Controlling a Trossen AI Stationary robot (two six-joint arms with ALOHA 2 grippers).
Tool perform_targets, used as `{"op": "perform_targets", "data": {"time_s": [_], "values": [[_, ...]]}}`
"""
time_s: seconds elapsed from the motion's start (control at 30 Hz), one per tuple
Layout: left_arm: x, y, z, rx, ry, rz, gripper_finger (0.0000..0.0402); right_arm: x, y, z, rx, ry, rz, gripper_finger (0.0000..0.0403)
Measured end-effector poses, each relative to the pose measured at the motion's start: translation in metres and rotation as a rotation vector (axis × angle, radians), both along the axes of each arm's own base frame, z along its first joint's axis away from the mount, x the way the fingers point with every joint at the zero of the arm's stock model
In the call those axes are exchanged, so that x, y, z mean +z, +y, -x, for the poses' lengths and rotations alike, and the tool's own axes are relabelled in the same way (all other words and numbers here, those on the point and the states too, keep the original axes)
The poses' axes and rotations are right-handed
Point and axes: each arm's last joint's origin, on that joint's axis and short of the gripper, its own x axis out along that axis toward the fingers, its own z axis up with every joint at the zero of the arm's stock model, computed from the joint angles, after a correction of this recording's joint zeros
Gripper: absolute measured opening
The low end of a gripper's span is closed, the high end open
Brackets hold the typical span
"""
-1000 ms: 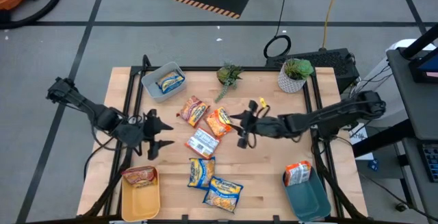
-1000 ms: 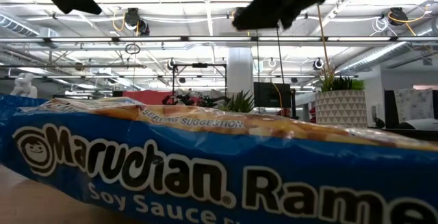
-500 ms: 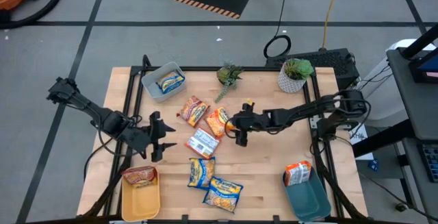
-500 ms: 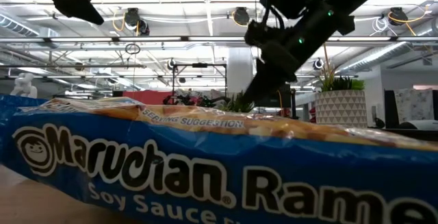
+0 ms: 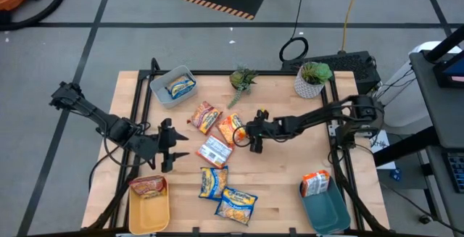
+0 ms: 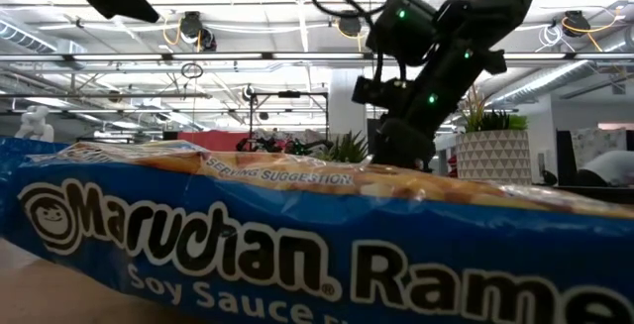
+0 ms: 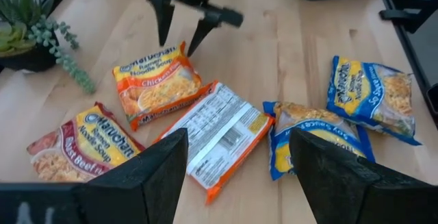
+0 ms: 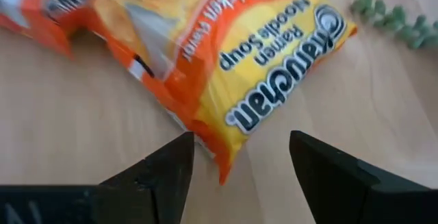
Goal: Sort Maruchan noodles
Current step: Put the right orange noodle pack into the blue bin
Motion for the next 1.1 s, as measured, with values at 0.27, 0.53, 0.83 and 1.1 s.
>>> {"op": "perform_targets", "data": {"time_s": [0.27,0.53,0.83,1.1], "values": [[0.000,0.000,0.000,-0.002,0.003,-0.004,0.0260,-0.015,-0.004,-0.004,0.022,0.032,-0.010,0.0235],[0.000,0.000,0.000,-0.002,0.004,-0.005,0.0260,-0.012,-0.003,-0.008,0.069,-0.019,-0.009,0.0174],[0.000,0.000,0.000,-0.009,0.006,-0.015,0.0260,-0.007,-0.003,-0.008,0.107,-0.034,0.024,0.0050],[0.000,0.000,0.000,-0.009,0.006,-0.016,0.0260,-0.005,-0.001,-0.009,0.148,-0.035,0.060,0.0003]]}}
